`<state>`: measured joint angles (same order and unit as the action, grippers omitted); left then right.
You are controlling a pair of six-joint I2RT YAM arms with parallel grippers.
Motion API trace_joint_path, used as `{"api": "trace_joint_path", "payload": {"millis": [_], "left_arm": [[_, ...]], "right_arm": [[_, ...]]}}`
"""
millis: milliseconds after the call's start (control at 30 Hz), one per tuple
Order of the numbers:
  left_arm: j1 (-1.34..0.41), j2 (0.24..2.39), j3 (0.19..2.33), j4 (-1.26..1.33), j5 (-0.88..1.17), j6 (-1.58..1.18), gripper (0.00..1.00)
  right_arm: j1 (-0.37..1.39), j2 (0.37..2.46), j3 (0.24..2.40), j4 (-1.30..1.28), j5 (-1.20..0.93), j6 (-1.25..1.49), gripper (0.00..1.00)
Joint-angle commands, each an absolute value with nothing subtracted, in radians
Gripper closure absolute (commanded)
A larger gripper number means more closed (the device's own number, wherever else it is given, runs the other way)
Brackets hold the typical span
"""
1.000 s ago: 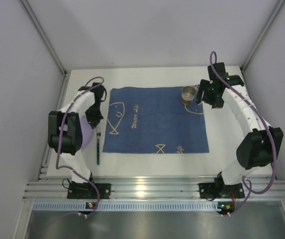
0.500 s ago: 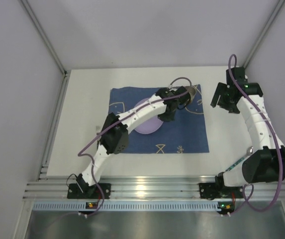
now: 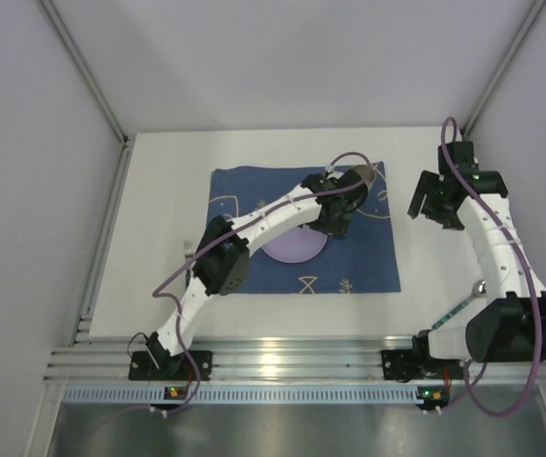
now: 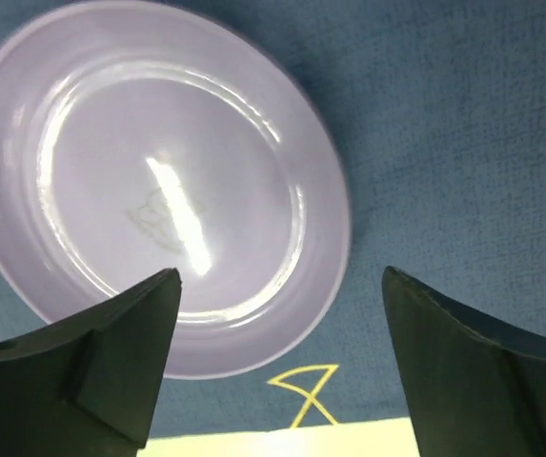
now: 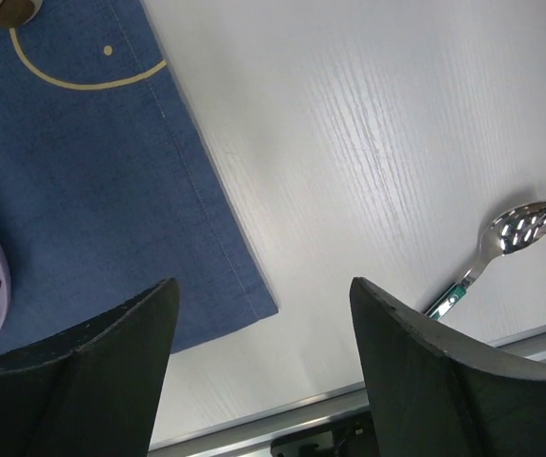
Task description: Set the dinner table for one person
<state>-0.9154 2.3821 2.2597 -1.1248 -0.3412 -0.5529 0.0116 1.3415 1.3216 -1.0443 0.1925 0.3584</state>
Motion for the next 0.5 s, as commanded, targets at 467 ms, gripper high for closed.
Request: {"api": "trace_joint_path", "payload": {"millis": [467], "left_arm": [[-0.198,1.5,0.971,-0.832,-0.227,-0.477,0.13]], "right_arm": [[0.066,1.288,1.22,-0.97,0.117,0.396,0.27]]}}
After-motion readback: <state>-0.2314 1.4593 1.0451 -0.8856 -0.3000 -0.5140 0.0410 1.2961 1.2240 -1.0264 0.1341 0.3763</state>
